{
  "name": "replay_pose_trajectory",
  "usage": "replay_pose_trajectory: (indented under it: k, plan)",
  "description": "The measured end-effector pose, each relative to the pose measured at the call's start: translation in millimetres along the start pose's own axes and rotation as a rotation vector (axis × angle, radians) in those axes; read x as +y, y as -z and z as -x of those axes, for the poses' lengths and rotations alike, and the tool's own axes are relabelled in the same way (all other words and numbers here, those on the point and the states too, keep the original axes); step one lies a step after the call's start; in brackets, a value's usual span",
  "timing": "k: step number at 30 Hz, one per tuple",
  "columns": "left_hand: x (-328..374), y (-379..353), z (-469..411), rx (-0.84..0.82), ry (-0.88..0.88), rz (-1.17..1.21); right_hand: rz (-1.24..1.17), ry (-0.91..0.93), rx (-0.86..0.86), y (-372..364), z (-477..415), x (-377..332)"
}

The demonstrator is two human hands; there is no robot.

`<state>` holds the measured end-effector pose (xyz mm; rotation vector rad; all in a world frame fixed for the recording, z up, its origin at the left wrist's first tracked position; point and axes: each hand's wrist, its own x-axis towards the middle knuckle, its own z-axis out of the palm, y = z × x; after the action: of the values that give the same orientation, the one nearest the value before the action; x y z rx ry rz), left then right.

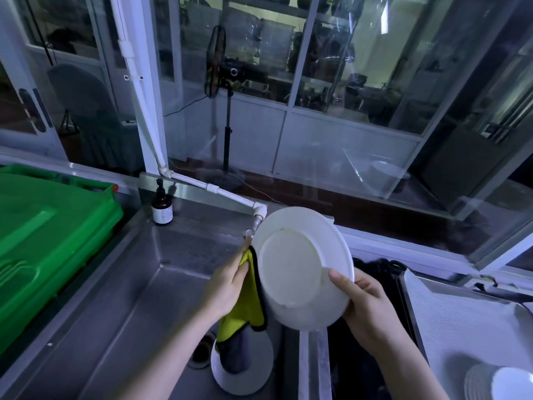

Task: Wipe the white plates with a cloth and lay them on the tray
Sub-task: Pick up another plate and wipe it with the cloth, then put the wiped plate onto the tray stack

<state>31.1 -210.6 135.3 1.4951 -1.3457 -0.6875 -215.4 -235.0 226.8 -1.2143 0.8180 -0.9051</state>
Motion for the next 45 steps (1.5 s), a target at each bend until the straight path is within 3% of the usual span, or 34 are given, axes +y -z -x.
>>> replay_pose_trajectory:
  k: [7, 10, 14, 18, 21, 25, 29, 33, 35, 38, 40, 42, 45]
  plan:
    - [14.4, 16.2, 7.4, 0.4, 0.028, -0.052, 0.347, 0.102, -0.047, -22.3, -7.9, 5.2]
    - [23.1, 35.1, -1.1, 0.472, 0.168, 0.022, 0.503, 0.151, -0.056, -39.3, -12.3, 8.9]
    - [32.3, 59.3, -13.9, 0.377, 0.334, 0.345, 0.848, 0.345, -0.049, -61.4, -18.6, 23.9]
    - [32.4, 75.1, 1.5, 0.162, 0.315, 0.352, 1.189, 0.565, -0.165, -85.8, -14.5, 30.9]
    - [23.4, 83.2, 13.5, 0.135, 0.38, 0.331, 1.42, 0.856, -0.199, -96.6, -15.7, 36.3]
    - [8.7, 77.4, 22.8, 0.161, 0.431, 0.372, 1.575, 0.894, -0.329, -96.2, -16.5, 46.4]
    - [3.8, 60.9, 25.5, 0.249, 0.495, 0.481, 1.53, 0.715, -0.363, -93.0, -11.3, 52.6]
    - [9.5, 39.2, 28.5, 0.243, 0.454, 0.524, 1.326, 0.244, -0.406, -64.6, -7.7, 42.2]
    - [14.2, 28.5, 27.1, 0.227, 0.432, 0.548, 1.109, 0.176, -0.257, -39.6, -1.0, 32.9]
    - [25.1, 7.5, 25.5, 0.199, 0.399, 0.573, 0.958, 0.2, 0.25, 5.7, 12.5, 23.9]
    - [35.2, -12.2, 26.0, 0.177, 0.377, 0.594, 0.907, 0.113, 0.487, 34.9, 19.2, 26.5]
    - [49.6, -36.5, 28.9, 0.143, 0.343, 0.602, 0.702, -0.038, 0.551, 61.3, 27.0, 30.0]
    - [71.1, -78.2, 35.8, 0.054, 0.276, 0.601, 0.395, -0.077, 0.619, 96.6, 47.6, 30.3]
